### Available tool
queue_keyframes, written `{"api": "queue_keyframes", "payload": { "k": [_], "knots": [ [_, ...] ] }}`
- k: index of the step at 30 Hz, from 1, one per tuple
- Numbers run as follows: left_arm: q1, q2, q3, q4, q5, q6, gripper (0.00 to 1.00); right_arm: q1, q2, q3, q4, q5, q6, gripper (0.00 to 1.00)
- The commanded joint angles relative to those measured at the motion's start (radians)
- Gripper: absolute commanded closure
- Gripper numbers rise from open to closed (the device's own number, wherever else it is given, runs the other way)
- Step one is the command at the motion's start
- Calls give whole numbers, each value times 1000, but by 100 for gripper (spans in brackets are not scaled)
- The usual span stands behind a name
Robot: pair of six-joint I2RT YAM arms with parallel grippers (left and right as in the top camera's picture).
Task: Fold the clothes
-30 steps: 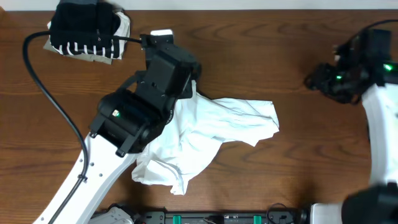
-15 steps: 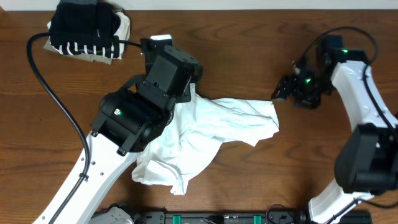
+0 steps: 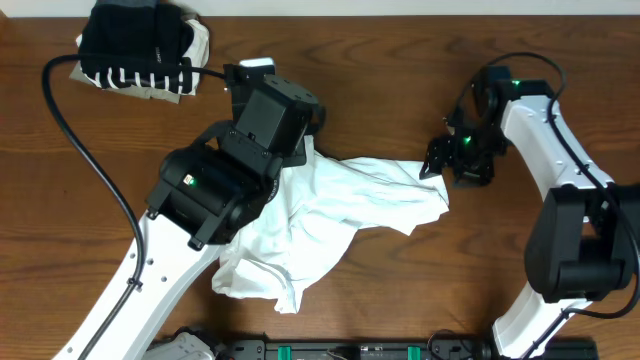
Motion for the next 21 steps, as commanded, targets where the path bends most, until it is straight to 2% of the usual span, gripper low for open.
{"api": "queue_keyframes", "payload": {
  "k": [1,6,13,21],
  "knots": [
    [1,2,20,-6,-23,-12,94,7,-5,-46,15,62,35,28],
    [1,2,20,-6,-23,-12,94,7,-5,-132,79,49,32,29],
    [1,2,20,-6,-23,-12,93,9,-5,-220,185,-80,-30,32],
    [1,2,20,-6,-23,-13,94,39,-5,-253,213,-77,-31,48]
  ]
}}
